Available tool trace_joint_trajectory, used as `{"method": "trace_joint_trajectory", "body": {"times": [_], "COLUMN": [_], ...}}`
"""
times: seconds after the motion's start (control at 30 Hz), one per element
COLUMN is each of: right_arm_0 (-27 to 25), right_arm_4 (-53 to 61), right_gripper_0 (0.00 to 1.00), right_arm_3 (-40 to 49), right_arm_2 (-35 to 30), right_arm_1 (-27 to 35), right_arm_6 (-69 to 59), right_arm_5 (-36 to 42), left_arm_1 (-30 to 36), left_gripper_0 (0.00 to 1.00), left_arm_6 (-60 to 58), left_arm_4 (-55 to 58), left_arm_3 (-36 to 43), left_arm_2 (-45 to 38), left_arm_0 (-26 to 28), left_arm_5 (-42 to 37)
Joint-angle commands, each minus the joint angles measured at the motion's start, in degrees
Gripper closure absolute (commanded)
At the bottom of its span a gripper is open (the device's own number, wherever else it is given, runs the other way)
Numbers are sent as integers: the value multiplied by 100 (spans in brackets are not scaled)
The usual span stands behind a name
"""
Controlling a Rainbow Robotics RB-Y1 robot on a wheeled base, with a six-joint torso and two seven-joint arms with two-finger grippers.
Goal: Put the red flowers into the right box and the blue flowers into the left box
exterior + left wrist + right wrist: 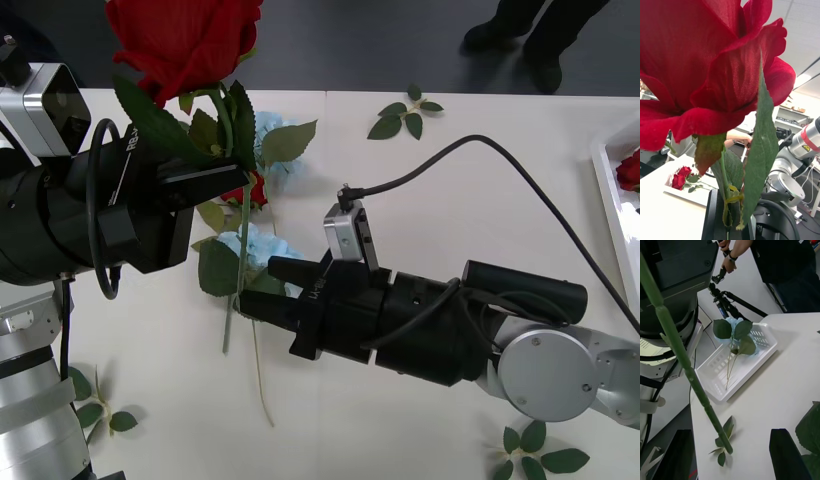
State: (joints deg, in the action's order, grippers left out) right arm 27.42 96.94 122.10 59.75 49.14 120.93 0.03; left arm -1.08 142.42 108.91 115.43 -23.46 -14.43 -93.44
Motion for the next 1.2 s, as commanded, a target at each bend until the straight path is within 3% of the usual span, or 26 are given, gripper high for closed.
{"method": "trace_joint_trajectory", "body": {"times": [0.03,0.4,0.47,0.5,1.0,1.03,1.07,1.1,1.13,1.17,1.2], "right_arm_0": [352,677,704,721,747,747,747,747,747,747,747], "right_arm_4": [35,132,185,211,290,290,290,290,281,281,281], "right_gripper_0": [41,41,74,100,100,100,100,100,100,100,100], "right_arm_3": [-81,-388,-441,-476,-555,-555,-555,-555,-555,-555,-555], "right_arm_2": [142,221,221,230,230,230,230,230,230,230,230], "right_arm_1": [-212,-581,-616,-634,-695,-695,-687,-687,-678,-660,-660], "right_arm_6": [220,185,185,185,212,212,212,220,220,220,220], "right_arm_5": [-118,-118,-118,-109,-206,-214,-214,-223,-232,-232,-232], "left_arm_1": [8,8,8,8,8,8,8,8,8,8,8], "left_gripper_0": [100,100,100,100,100,89,68,53,11,0,0], "left_arm_6": [533,533,533,533,533,533,533,533,533,533,533], "left_arm_4": [34,34,34,34,34,34,34,34,34,34,34], "left_arm_3": [50,50,50,50,50,50,50,50,50,50,50], "left_arm_2": [52,52,52,52,52,52,52,52,52,52,52], "left_arm_0": [-95,-95,-95,-95,-95,-95,-95,-95,-95,-95,-95], "left_arm_5": [-16,-16,-16,-16,-16,-16,-16,-16,-16,-16,-16]}}
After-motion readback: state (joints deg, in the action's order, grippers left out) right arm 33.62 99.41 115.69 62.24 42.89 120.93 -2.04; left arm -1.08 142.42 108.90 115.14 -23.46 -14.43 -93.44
